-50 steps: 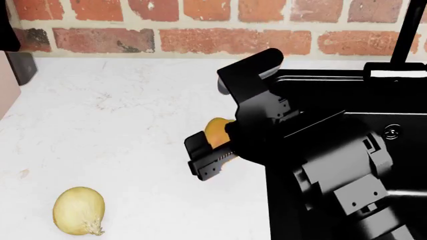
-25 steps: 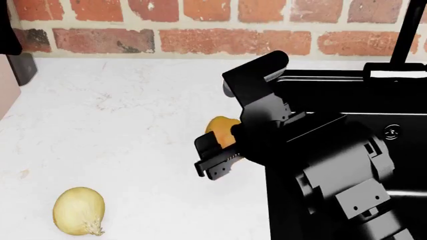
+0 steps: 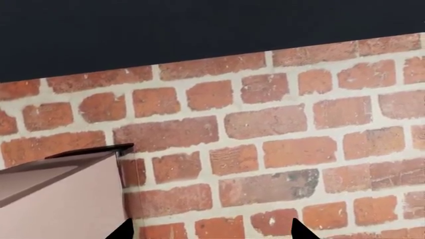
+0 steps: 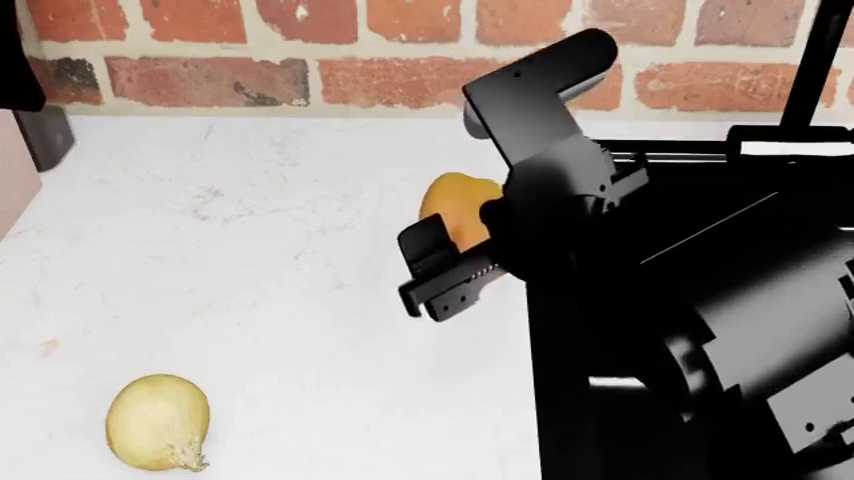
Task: Place the avocado, onion, tomato and bell pepper on the cutting board.
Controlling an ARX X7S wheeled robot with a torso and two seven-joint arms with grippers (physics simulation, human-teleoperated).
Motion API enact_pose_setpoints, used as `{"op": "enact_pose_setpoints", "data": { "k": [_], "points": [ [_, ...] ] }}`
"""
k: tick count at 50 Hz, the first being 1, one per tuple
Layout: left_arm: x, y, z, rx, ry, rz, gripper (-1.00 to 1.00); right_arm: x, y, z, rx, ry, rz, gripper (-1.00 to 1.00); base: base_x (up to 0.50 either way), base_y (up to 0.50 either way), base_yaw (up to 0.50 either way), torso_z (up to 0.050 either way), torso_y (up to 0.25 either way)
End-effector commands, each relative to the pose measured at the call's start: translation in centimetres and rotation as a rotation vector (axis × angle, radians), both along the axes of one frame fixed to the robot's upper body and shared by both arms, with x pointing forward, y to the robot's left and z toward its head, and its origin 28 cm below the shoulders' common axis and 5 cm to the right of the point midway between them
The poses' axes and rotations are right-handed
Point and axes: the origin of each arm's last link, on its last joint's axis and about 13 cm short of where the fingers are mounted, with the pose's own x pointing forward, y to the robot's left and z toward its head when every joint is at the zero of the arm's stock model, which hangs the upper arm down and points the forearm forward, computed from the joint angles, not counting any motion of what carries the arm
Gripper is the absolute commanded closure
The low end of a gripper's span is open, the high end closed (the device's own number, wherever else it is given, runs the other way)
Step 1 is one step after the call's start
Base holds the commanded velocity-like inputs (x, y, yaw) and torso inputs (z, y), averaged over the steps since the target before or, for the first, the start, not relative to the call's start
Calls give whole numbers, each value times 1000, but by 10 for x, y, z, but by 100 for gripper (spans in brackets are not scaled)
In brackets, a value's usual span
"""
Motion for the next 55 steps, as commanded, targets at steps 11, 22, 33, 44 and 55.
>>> {"op": "enact_pose_setpoints", "data": {
  "k": [11, 22, 33, 44, 55],
  "points": [
    [-2, -2, 2, 9, -1, -9, -100, -31, -7, 50, 51, -138, 54, 100, 0, 0, 0, 0, 0],
    [-2, -2, 2, 23, 22, -27, -100, -43, -12, 68, 49, -209, 38, 100, 0, 0, 1, 0, 0],
    [-17, 1, 16, 60, 141, -103, -100, -51, -19, 81, 56, -253, 14, 100, 0, 0, 1, 0, 0],
    [-35, -2, 36, 79, 245, -206, -100, -55, -24, 89, 52, -283, -6, 100, 0, 0, 1, 0, 0],
    [-48, -9, 46, 73, 428, -326, -100, -55, -27, 93, 62, -300, -23, 100, 0, 0, 1, 0, 0]
  ]
}}
